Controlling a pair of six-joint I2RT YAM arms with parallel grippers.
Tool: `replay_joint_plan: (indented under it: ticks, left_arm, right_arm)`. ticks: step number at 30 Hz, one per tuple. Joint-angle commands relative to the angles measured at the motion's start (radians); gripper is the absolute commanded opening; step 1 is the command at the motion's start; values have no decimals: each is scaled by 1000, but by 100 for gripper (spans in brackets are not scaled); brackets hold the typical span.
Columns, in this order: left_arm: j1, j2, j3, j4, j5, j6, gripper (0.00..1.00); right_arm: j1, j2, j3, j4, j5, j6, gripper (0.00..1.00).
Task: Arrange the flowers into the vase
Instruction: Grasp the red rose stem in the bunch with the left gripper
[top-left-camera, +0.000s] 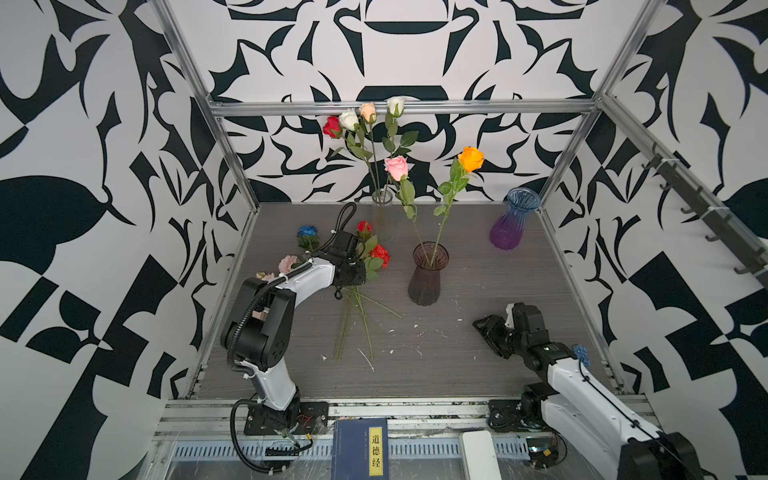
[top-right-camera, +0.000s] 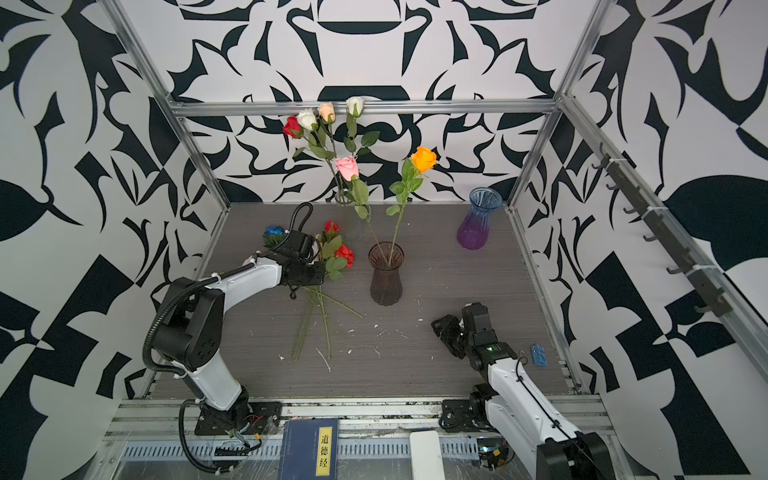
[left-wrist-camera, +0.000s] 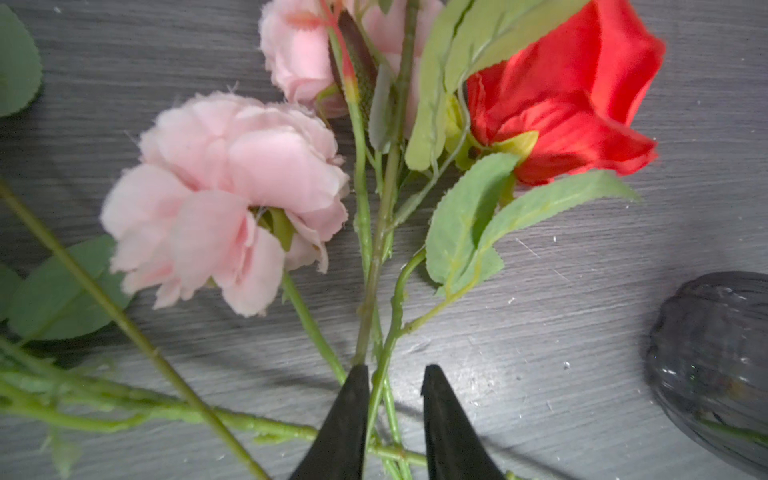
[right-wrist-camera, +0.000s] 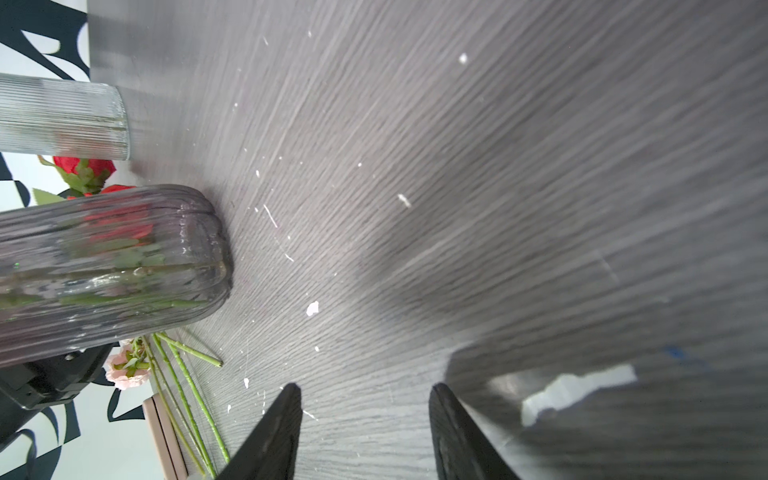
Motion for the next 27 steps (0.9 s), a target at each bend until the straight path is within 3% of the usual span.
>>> replay_joint_plan:
  ticks: [1,22,27]
  left_arm:
    - [5,7,29,-5,-16,6,27]
    - [17,77,50,-24,-20,27,26]
    - [18,70,42,-16,-13,24,12]
  right_arm:
    - [-5,10,7,26,-5,-19,53]
    - [-5,16,6,30,-6,-19,53]
    - [-5,16,8,30,-6,-19,53]
